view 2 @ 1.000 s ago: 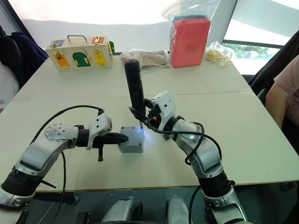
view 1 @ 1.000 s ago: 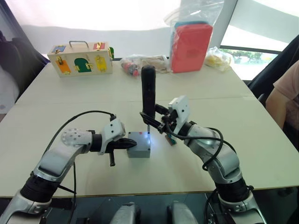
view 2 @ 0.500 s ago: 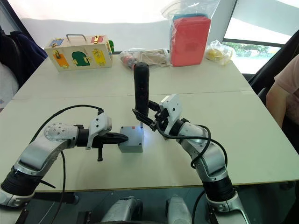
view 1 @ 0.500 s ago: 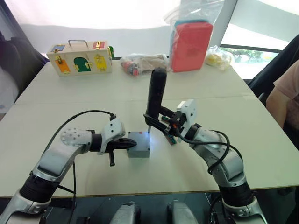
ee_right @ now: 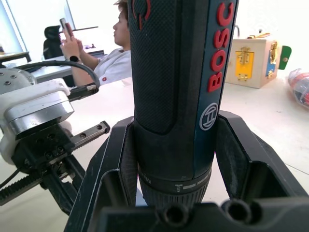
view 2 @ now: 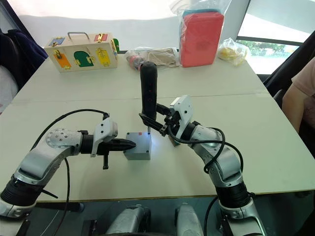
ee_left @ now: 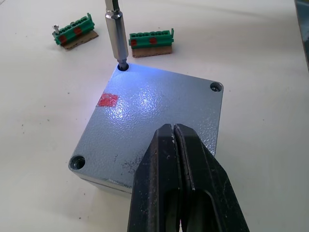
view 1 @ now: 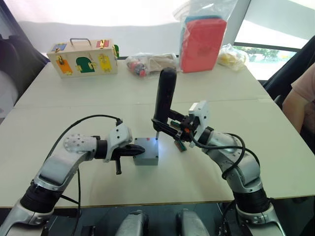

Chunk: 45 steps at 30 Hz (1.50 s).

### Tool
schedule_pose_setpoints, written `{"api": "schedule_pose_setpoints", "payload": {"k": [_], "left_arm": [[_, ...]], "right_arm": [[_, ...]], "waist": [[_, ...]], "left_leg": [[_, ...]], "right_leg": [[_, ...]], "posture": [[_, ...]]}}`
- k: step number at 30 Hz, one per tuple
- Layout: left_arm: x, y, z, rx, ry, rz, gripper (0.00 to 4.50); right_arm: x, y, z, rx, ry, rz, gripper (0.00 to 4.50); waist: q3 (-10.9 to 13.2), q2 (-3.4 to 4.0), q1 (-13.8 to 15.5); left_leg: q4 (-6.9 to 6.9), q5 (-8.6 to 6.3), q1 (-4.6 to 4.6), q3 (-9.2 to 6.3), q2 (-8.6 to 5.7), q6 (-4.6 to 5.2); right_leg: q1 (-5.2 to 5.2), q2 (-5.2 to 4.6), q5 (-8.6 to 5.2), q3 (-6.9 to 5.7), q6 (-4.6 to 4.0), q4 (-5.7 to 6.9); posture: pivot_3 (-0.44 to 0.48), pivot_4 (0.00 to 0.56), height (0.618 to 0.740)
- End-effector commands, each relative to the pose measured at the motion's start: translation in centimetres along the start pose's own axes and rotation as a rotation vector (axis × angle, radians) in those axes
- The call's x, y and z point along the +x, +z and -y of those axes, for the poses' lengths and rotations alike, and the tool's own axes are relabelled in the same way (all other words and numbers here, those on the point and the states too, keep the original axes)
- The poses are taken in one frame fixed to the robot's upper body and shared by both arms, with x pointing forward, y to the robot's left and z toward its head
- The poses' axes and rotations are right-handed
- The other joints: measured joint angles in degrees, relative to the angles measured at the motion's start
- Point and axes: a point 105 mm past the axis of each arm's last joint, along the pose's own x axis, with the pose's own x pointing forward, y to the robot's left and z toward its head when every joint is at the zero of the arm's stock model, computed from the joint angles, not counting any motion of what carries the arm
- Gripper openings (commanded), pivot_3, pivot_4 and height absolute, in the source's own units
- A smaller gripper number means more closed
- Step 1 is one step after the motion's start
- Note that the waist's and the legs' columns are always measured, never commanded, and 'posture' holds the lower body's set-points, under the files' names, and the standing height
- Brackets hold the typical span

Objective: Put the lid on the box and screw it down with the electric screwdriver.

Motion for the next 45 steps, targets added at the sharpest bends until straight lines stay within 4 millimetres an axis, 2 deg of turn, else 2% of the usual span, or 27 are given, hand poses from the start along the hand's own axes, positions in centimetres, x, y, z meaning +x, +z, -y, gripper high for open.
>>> {"api": "schedule_pose_setpoints", "payload": {"k": [1, 7, 11, 27, 40, 45], "left_arm": [[0.3, -2.1, 0.5, -0.068, -0.024, -0.076, 0.00], [0.3, -2.3, 0.6, -0.065, -0.030, -0.087, 0.00], [0.3, -2.4, 0.7, -0.065, -0.032, -0.089, 0.00], [0.3, -2.4, 0.6, -0.073, -0.021, -0.089, 0.00], [0.2, -2.2, 0.5, -0.068, -0.022, -0.088, 0.00], [0.3, -2.2, 0.6, -0.069, -0.024, -0.088, 0.00]], "right_arm": [[0.2, 2.4, -0.3, -0.050, 0.022, 0.073, 1.81], [0.3, 4.2, 0.1, -0.013, -0.002, 0.139, 1.81], [0.3, 4.5, 0.1, -0.011, 0.001, 0.140, 1.81], [1.0, 2.4, -0.8, 0.019, 0.001, 0.099, 1.81], [0.6, 1.7, 0.8, -0.005, -0.052, 0.074, 1.81], [0.7, 0.0, 0.0, -0.003, -0.023, 0.010, 1.81]], "waist": [[0.0, 0.00, 0.0], [0.0, 0.01, 0.0], [0.0, 0.01, -0.1], [0.0, 0.03, -0.1], [0.0, 0.02, -0.1], [0.0, 0.02, -0.1]], "left_leg": [[0.00, 0.00, -0.07, 0.00, 0.00, -0.01], [0.08, 0.05, -0.37, 0.00, -0.01, -0.07], [0.08, 0.05, -0.37, 0.00, -0.01, -0.07], [0.11, 0.06, -0.37, 0.00, -0.01, -0.08], [0.19, 0.10, -0.37, 0.00, -0.01, -0.14], [0.20, 0.12, -0.36, 0.00, -0.01, -0.17]], "right_leg": [[-0.01, 0.00, 0.00, 0.00, 0.00, 0.02], [-0.19, 0.01, 0.04, 0.01, -0.04, 0.14], [-0.20, 0.01, 0.04, 0.00, -0.04, 0.14], [-0.21, 0.02, 0.04, 0.00, -0.04, 0.21], [-0.30, 0.04, 0.04, 0.01, -0.05, 0.52], [-0.32, 0.04, 0.04, 0.01, -0.05, 0.60]], "posture": [[0.000, 0.150, 0.740], [0.000, 0.150, 0.740], [0.000, 0.150, 0.740], [0.000, 0.150, 0.740], [0.000, 0.150, 0.740], [0.000, 0.150, 0.740]]}}
